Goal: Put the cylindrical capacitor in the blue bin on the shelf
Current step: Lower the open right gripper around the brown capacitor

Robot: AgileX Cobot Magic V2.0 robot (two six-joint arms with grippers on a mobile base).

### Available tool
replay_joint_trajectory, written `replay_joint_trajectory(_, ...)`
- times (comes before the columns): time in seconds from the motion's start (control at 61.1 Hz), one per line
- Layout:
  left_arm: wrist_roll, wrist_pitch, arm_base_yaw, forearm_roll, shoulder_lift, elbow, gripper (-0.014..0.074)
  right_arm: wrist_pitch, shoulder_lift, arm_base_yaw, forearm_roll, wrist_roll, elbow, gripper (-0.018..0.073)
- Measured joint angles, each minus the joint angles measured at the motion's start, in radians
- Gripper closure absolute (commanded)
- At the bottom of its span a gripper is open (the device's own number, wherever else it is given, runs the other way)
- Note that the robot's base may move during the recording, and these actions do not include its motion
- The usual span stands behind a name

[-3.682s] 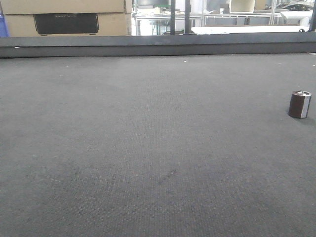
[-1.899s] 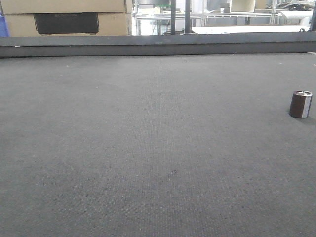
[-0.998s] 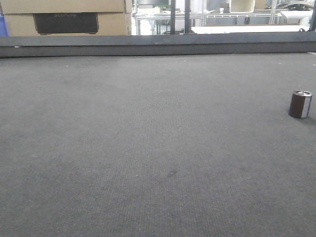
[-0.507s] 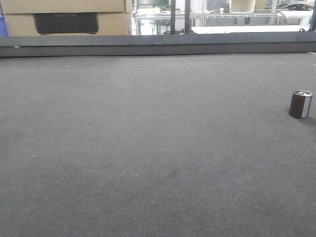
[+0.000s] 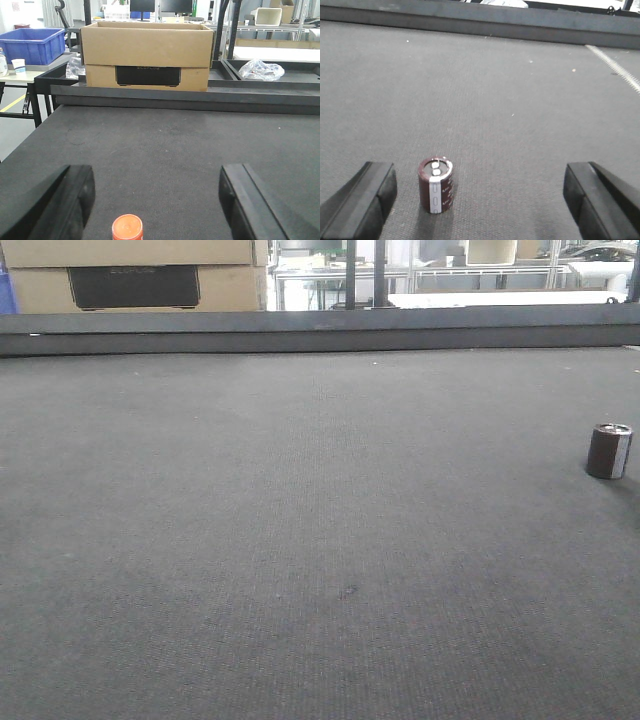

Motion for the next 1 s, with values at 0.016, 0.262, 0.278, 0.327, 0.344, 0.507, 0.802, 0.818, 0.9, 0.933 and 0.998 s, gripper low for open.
replay_joint_trajectory(0.016, 0.0, 0.0, 0.0, 0.0, 0.0, 0.0, 0.0172, -0.016, 0.016, 0.0, 0.0, 0.0, 0.0, -0.0009)
replay_joint_trajectory(0.262, 0.0, 0.0, 0.0, 0.0, 0.0, 0.001, 0.0172, -0.159, 0.237, 0.0, -0.061, 0.016, -0.079, -0.0009)
replay_joint_trajectory(0.278, 0.0, 0.0, 0.0, 0.0, 0.0, 0.001, 0.0172, -0.16, 0.246, 0.0, -0.063, 0.016, -0.091, -0.0009)
replay_joint_trajectory(0.327, 0.0, 0.0, 0.0, 0.0, 0.0, 0.001, 0.0172, -0.164, 0.275, 0.0, -0.072, 0.017, -0.116, -0.0009)
replay_joint_trajectory(0.344, 0.0, 0.0, 0.0, 0.0, 0.0, 0.001, 0.0172, -0.165, 0.283, 0.0, -0.072, 0.017, -0.124, -0.0009)
replay_joint_trajectory(0.507, 0.0, 0.0, 0.0, 0.0, 0.0, 0.001, 0.0172, -0.171, 0.369, 0.0, -0.073, 0.017, -0.19, -0.0009)
replay_joint_trajectory(0.802, 0.0, 0.0, 0.0, 0.0, 0.0, 0.001, 0.0172, -0.171, 0.5, 0.0, -0.118, 0.022, -0.274, -0.0009)
replay_joint_trajectory(0.818, 0.0, 0.0, 0.0, 0.0, 0.0, 0.001, 0.0172, -0.171, 0.506, 0.0, -0.118, 0.022, -0.278, -0.0009)
replay_joint_trajectory(0.9, 0.0, 0.0, 0.0, 0.0, 0.0, 0.001, 0.0172, -0.169, 0.531, 0.0, -0.121, 0.023, -0.291, -0.0009)
replay_joint_trajectory(0.933, 0.0, 0.0, 0.0, 0.0, 0.0, 0.001, 0.0172, -0.169, 0.539, 0.0, -0.121, 0.023, -0.296, -0.0008)
replay_joint_trajectory(0.998, 0.0, 0.0, 0.0, 0.0, 0.0, 0.001, 0.0172, -0.165, 0.552, 0.0, -0.121, 0.023, -0.3, 0.0025)
